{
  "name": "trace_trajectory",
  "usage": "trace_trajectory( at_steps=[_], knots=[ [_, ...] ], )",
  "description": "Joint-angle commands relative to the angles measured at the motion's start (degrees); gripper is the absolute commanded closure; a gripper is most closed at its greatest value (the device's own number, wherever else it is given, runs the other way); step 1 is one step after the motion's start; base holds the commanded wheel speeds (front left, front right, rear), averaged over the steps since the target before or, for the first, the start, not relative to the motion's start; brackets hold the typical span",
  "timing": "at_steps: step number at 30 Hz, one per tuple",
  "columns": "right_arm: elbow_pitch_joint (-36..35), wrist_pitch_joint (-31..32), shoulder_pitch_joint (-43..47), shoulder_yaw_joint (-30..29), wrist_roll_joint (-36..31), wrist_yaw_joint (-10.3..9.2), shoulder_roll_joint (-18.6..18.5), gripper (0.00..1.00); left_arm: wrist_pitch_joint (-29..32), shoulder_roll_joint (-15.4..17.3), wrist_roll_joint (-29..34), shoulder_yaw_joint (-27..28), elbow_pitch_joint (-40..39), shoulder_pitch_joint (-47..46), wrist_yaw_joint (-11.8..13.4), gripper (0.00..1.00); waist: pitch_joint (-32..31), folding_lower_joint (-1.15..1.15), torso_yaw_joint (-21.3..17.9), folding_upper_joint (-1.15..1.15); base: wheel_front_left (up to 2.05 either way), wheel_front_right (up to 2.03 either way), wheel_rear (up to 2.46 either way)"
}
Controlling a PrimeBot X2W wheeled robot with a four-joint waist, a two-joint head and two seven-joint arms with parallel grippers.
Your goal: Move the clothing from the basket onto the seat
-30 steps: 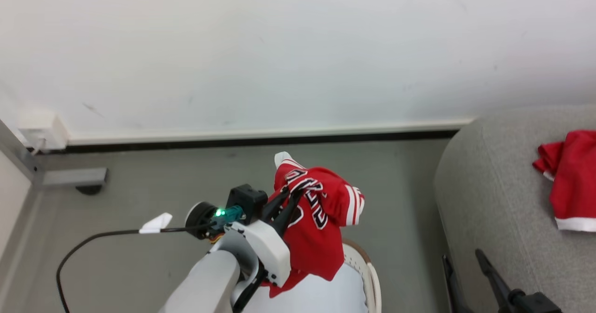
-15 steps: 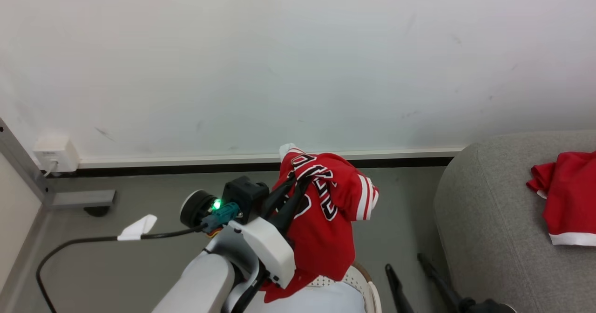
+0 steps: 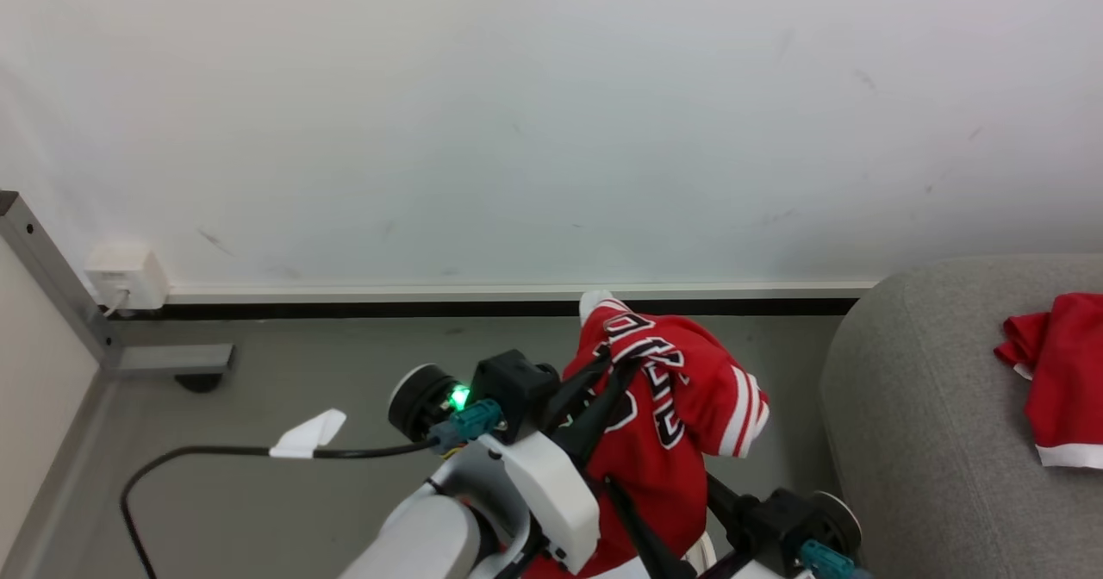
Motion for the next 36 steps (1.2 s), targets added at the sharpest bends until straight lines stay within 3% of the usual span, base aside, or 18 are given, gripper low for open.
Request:
trace_trajectory(
  at_steps=[1,4,6,11,14,15,24,36],
  knots=[
    [2.79,0.05,-2.99,1.43,1.5,0.01,0.85,0.0,0.35,-0.63,-0.29,-0.87,-0.4,0.35,-0.35,1.0,0.03,0.0,0.72,0.0,0.0,0.0,0.0],
    [5.33,0.05,-5.23,3.11,2.35,0.01,1.33,0.0,0.38,-1.2,-0.43,-1.54,-0.28,0.11,-0.59,1.0,-0.02,0.0,1.23,0.0,0.0,0.0,0.0],
    [6.5,0.06,-6.91,3.75,4.17,0.01,1.6,1.0,0.35,-1.61,-0.46,-2.15,0.05,-0.25,-0.83,1.0,-0.11,0.0,1.86,0.0,0.0,0.0,0.0],
    [4.56,0.05,-8.57,3.81,6.38,0.0,1.58,1.0,-0.02,-1.61,-0.46,-2.23,1.08,-0.77,-0.21,1.0,-0.08,0.0,2.84,0.0,0.0,0.0,0.0],
    [4.02,0.05,-8.45,2.78,5.27,0.01,1.63,1.0,-0.99,-0.9,0.18,-1.98,1.62,-0.66,0.21,0.52,0.01,0.0,2.82,0.0,0.0,0.0,0.0],
    [3.78,0.04,-8.37,2.18,4.75,0.01,1.62,1.0,-1.15,-0.62,0.37,-1.92,1.85,-0.51,0.45,0.03,0.05,0.0,2.71,0.0,0.0,0.0,0.0],
    [1.97,0.04,-7.44,-3.91,0.17,0.01,1.59,1.0,-2.98,2.02,1.32,-1.97,2.92,2.54,1.67,0.0,0.53,0.0,0.74,0.0,0.0,0.0,0.0],
    [-1.18,0.04,-6.99,-11.29,-2.29,0.01,-2.69,1.0,-5.1,2.88,0.87,-3.54,2.99,7.13,2.48,0.0,0.71,0.0,-0.87,0.0,0.0,0.0,0.0]
  ],
)
